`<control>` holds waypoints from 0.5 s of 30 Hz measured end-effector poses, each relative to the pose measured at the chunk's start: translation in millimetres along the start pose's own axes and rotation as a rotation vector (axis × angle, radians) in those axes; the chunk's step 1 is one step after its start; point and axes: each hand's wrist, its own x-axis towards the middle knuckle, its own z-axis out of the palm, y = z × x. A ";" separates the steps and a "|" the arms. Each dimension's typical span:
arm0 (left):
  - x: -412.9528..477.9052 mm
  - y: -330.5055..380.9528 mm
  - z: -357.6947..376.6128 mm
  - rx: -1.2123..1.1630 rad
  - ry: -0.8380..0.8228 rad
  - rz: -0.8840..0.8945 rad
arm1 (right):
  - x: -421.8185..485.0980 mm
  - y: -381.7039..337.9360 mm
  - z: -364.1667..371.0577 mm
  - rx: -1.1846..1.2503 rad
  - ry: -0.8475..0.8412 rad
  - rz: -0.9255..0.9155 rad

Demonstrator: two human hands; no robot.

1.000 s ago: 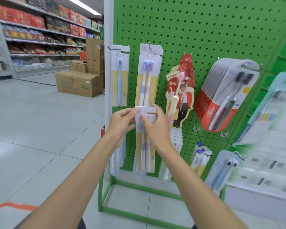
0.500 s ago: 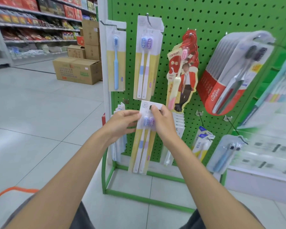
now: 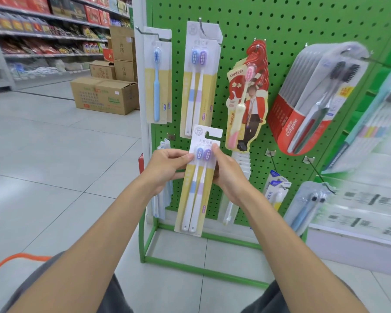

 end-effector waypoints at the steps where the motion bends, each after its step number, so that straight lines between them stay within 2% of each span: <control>1: 0.8 -0.6 -0.1 -0.007 0.028 0.008 | 0.2 0.1 0.2 0.015 -0.008 0.001; 4: 3.9 -1.8 -2.0 -0.069 0.119 0.024 | 1.2 4.4 1.1 -0.038 -0.042 0.015; 10: 10.6 5.3 -16.8 -0.255 0.352 0.051 | -3.5 21.4 8.4 -0.269 -0.279 0.164; 15: 13.7 4.8 -23.6 -0.264 0.427 0.045 | -8.4 19.3 -0.7 -0.352 -0.406 0.161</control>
